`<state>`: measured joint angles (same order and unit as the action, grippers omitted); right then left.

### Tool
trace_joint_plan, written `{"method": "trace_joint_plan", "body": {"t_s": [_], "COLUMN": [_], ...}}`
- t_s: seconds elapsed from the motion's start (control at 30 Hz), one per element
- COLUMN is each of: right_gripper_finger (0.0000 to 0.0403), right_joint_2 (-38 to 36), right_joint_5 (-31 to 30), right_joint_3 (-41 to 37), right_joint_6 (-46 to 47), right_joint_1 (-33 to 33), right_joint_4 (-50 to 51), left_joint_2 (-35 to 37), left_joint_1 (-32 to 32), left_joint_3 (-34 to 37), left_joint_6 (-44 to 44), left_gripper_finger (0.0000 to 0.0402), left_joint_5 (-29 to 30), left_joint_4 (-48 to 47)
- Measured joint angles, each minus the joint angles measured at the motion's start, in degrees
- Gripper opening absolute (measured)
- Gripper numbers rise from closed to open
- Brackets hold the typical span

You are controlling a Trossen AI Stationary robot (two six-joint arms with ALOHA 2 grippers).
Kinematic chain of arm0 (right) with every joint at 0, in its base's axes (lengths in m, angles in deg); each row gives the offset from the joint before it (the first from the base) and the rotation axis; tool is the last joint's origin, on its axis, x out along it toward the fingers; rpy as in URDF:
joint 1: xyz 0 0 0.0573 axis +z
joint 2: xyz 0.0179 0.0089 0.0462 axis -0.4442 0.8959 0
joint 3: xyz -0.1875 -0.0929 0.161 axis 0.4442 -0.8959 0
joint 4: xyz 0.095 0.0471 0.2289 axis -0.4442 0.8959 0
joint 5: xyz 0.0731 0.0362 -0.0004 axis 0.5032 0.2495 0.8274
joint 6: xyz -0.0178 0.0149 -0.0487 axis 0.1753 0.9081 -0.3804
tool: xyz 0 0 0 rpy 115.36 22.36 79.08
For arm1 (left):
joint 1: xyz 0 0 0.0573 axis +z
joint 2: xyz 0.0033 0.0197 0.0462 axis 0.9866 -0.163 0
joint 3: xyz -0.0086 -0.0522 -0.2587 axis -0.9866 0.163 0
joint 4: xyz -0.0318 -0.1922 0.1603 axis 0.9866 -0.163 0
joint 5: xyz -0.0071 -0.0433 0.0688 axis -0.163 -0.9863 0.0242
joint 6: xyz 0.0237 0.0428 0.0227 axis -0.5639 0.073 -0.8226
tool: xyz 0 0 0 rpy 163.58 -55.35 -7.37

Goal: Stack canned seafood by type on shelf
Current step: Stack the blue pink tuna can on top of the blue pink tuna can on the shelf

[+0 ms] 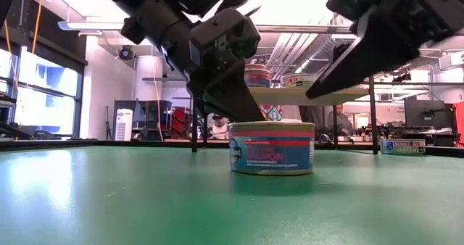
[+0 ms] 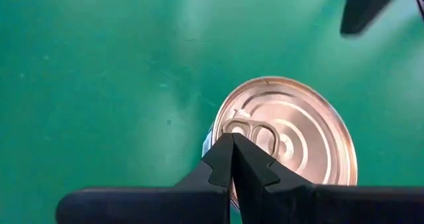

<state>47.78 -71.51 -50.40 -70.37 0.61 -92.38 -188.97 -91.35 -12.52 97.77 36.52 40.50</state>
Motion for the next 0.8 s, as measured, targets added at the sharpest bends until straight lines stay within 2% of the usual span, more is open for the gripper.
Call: {"method": "trace_joint_plan", "body": {"t_s": [0.17,0.3,0.43,0.57,0.7,0.8], "right_gripper_finger": [0.0293,0.0293,0.0293,0.0293,0.0293,0.0293], "right_joint_2": [3.2,4.4,4.4,4.4,4.9,6.6], "right_joint_5": [0.8,-1.0,-5.5,-7.1,-7.4,-10.4], "right_joint_3": [0.0,0.0,0.0,0.0,0.0,0.0], "right_joint_6": [-0.6,-3.7,-11.2,-20.7,-24.9,-26.0], "right_joint_1": [1.2,3.0,4.7,5.4,5.1,4.5], "right_joint_4": [-2.8,-6.0,-6.3,-6.3,-7.8,-10.6], "left_joint_2": [-0.1,-0.1,-0.1,-0.8,-0.4,-0.7], "left_joint_1": [0.7,1.0,1.0,1.2,1.4,1.4], "left_joint_3": [0.1,0.1,0.2,0.8,0.4,0.5], "left_joint_6": [-1.0,-2.6,-3.4,-3.9,-4.0,-4.0], "left_gripper_finger": [0.0000,0.0000,0.0000,0.0000,0.0000,0.0000], "left_joint_5": [0.0,0.4,0.7,0.4,0.3,0.3], "left_joint_4": [-0.6,-1.0,-0.7,-3.1,-2.0,-2.2]}}
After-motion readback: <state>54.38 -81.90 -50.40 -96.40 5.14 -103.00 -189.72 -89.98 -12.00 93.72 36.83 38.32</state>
